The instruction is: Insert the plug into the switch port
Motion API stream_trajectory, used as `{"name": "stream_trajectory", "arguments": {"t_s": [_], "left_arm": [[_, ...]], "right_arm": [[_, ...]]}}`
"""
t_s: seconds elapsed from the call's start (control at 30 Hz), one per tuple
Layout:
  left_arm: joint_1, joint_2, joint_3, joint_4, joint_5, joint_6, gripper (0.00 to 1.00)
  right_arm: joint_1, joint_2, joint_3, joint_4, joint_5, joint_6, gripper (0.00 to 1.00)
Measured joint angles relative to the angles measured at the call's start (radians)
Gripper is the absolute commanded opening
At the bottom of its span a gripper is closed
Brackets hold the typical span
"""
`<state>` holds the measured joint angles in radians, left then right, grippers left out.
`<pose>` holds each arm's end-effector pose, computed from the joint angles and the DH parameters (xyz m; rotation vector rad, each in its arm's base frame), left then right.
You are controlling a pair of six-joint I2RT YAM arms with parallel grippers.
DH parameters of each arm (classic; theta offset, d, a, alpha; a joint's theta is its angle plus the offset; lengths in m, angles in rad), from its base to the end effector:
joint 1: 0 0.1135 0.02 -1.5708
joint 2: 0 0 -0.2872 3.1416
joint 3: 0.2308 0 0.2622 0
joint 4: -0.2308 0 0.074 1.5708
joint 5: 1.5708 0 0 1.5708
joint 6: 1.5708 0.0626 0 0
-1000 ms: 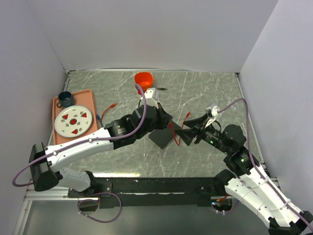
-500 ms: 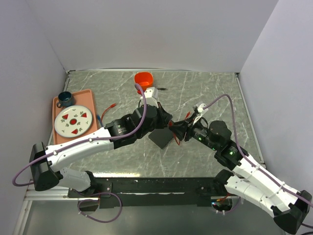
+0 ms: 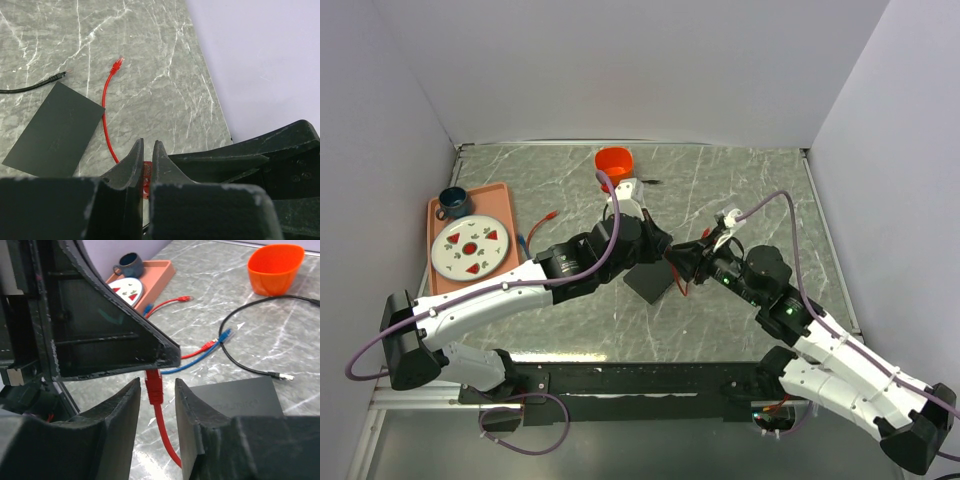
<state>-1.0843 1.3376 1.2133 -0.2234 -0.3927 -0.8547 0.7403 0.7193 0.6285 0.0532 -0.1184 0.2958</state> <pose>0.1793 -0.2878 0.3759 -0.0477 2.0039 -0.9246 0.1424 0.1401 0.3342 -0.4639 1.6178 0.8879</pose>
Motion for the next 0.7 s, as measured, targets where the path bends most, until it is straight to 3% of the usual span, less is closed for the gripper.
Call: {"name": "stream_trajectory", "arguments": {"t_s": [0.17, 0.3, 0.5, 0.7], "left_arm": [[0.0, 0.0, 0.0, 0.0, 0.003, 0.0, 0.01], [0.0, -0.001, 0.0, -0.012, -0.002, 0.002, 0.01], [-0.002, -0.005, 0.0, -0.023, -0.006, 0.002, 0.01], [-0.003, -0.015, 0.0, -0.023, -0.006, 0.001, 0.01]], "right_arm": [[0.005, 0.021, 0.0, 0.024, -0.03, 0.0, 0.25], [0.006, 0.038, 0.0, 0.032, -0.038, -0.002, 0.26], [0.013, 0.036, 0.0, 0.031, -0.049, 0.001, 0.36], [0.016, 0.031, 0.0, 0.035, -0.059, -0.001, 0.29]]}}
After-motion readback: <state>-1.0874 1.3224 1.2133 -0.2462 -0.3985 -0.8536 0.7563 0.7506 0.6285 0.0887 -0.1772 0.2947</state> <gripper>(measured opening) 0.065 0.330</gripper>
